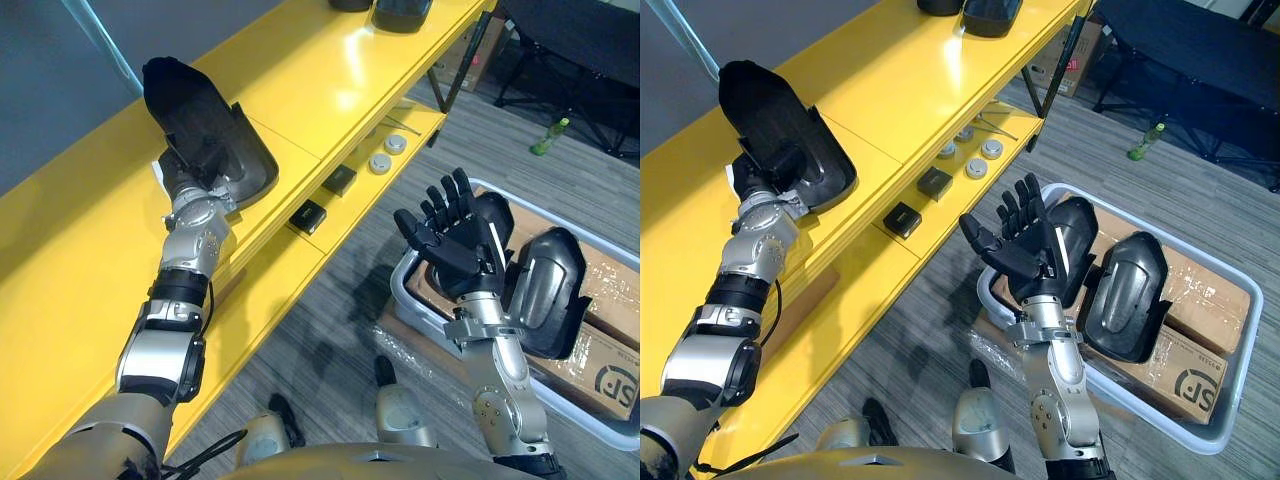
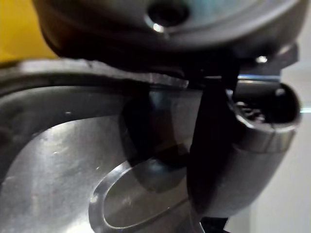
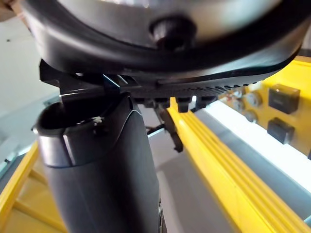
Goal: Walk over and take three plastic housings, then place them on the shelf
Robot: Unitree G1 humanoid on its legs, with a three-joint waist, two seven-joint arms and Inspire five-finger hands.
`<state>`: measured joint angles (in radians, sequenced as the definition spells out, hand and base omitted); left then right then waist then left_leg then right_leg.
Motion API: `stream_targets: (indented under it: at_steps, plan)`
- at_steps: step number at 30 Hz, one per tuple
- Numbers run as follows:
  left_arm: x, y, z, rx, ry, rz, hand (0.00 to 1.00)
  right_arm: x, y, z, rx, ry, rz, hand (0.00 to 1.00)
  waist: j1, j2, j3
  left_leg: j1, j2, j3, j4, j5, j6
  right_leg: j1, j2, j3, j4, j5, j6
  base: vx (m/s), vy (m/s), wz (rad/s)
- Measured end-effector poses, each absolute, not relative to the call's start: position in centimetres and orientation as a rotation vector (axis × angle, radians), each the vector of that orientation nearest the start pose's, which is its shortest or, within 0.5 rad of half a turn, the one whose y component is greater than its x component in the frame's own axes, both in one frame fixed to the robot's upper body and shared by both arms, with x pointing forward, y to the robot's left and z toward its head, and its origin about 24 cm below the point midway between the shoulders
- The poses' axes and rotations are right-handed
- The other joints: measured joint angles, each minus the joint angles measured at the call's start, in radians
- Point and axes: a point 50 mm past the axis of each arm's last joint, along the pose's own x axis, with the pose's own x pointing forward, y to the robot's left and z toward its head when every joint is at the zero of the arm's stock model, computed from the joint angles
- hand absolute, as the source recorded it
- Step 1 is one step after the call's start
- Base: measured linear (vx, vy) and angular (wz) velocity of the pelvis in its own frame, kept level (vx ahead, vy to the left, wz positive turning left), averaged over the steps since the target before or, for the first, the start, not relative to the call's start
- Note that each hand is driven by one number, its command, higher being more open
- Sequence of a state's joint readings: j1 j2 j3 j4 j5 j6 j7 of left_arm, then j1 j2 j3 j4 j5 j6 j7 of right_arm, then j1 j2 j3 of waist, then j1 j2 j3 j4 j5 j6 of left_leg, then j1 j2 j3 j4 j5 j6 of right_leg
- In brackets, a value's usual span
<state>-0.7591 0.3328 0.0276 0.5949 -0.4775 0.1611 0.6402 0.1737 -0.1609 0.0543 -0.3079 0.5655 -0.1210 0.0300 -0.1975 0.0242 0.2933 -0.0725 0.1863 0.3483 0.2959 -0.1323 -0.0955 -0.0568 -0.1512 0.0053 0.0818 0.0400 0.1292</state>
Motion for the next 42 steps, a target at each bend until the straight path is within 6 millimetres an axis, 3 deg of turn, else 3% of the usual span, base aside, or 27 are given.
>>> stream_targets:
  at_steps: [3,7,16,24,27,30,32,38,42]
  plan:
    - [37.8,22.0,14.8,-0.163,0.010,0.633,1.00,21.7,-16.4,9.3,0.421,-0.265,0.111,1.00,-0.001,-0.006,0.013,-0.025,0.001,-0.001,0.014,0.002,0.004,-0.022,-0.001,0.000,0.007,0.003,0.004,-0.06,0.014,0.03]
    - [37.8,22.0,14.8,-0.146,0.011,0.662,1.00,21.8,-15.9,9.3,0.429,-0.260,0.123,1.00,-0.004,-0.008,0.014,-0.024,0.001,-0.001,0.013,0.005,0.007,-0.024,-0.001,0.000,0.012,0.003,0.005,-0.01,0.003,0.00]
    - [37.1,23.0,15.2,0.092,-0.022,0.879,1.00,21.2,-14.8,8.7,0.442,-0.232,0.171,1.00,-0.006,-0.025,0.024,-0.018,0.000,0.001,0.003,0.014,0.007,-0.027,-0.001,0.000,0.021,0.003,0.005,0.00,0.000,0.00]
    - [36.2,24.6,16.0,0.113,-0.079,1.066,1.00,20.4,-13.6,7.9,0.449,-0.195,0.249,1.00,0.004,-0.028,0.022,0.007,-0.003,0.002,-0.023,0.026,0.002,-0.010,0.001,-0.004,0.020,0.001,0.001,0.00,0.000,0.00]
    - [36.1,24.0,17.4,-0.010,-0.173,1.031,1.00,20.4,-13.2,7.9,0.444,-0.201,0.260,1.00,0.008,-0.034,0.019,0.010,-0.003,-0.001,-0.030,0.028,0.001,-0.006,0.001,-0.010,0.019,-0.001,-0.001,-0.01,0.003,0.05]
    - [35.6,22.4,20.8,-0.096,-0.357,0.926,1.00,20.3,-12.9,8.0,0.402,-0.207,0.286,1.00,0.011,-0.050,0.009,0.011,-0.006,-0.008,-0.039,0.037,0.000,-0.004,0.000,-0.018,0.017,-0.001,-0.002,0.00,-0.001,0.08]
    - [35.3,20.4,22.7,-0.172,-0.450,0.748,1.00,20.4,-12.6,8.2,0.290,-0.222,0.319,1.00,0.013,-0.053,-0.008,0.016,-0.008,-0.020,-0.042,0.038,-0.001,0.015,-0.002,-0.032,0.004,-0.001,-0.002,0.01,0.005,0.14]
    - [34.3,18.1,22.1,-0.214,-0.491,0.514,1.00,22.1,-11.9,9.8,0.006,-0.308,0.388,1.00,0.034,-0.045,-0.070,0.065,-0.024,-0.032,-0.096,0.057,-0.002,0.055,-0.010,-0.056,-0.007,-0.001,-0.002,0.01,0.005,0.07]
    - [31.3,18.0,21.1,-0.224,-0.557,0.369,1.00,24.6,-12.9,10.5,-0.209,-0.346,0.367,1.00,0.070,-0.040,-0.077,0.081,-0.034,-0.074,-0.128,0.081,-0.004,0.099,-0.014,-0.109,-0.032,-0.001,-0.002,-0.04,-0.015,0.31]
